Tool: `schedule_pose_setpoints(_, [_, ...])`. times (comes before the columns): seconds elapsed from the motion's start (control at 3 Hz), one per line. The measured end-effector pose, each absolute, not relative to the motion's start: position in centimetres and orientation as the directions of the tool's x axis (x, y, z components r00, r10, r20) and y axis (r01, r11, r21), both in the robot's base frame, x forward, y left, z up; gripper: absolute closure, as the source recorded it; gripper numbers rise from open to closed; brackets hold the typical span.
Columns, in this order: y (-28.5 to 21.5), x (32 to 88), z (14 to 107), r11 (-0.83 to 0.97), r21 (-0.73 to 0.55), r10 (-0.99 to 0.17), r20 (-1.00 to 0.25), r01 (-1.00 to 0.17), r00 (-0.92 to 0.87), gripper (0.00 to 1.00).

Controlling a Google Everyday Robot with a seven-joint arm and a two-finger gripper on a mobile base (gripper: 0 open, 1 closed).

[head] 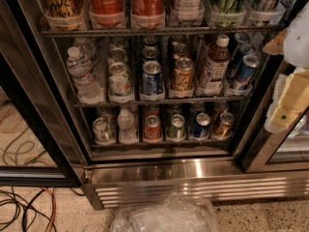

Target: Pick water bottle from middle shelf of fridge

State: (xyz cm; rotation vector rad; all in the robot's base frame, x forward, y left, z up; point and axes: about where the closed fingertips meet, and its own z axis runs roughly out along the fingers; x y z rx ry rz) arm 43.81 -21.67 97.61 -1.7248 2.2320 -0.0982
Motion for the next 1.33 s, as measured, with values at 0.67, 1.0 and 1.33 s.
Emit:
schedule_pose_setpoints(0.67, [-19.2, 44.4, 96.7, 0.313, -0.227, -0.921, -0.308, -0.922, -0.237, 0.00])
schedule_pose_setpoints(1.0, [-14.8, 45.6, 94.8, 0.356, -0.171, -0.847, -0.474, -0.919, -0.240, 0.00])
schedule_pose_setpoints(1.33, [-11.3, 46.4, 93.3, 0.390, -0.106, -0.738, -0.630, -0.915, -0.242, 0.00])
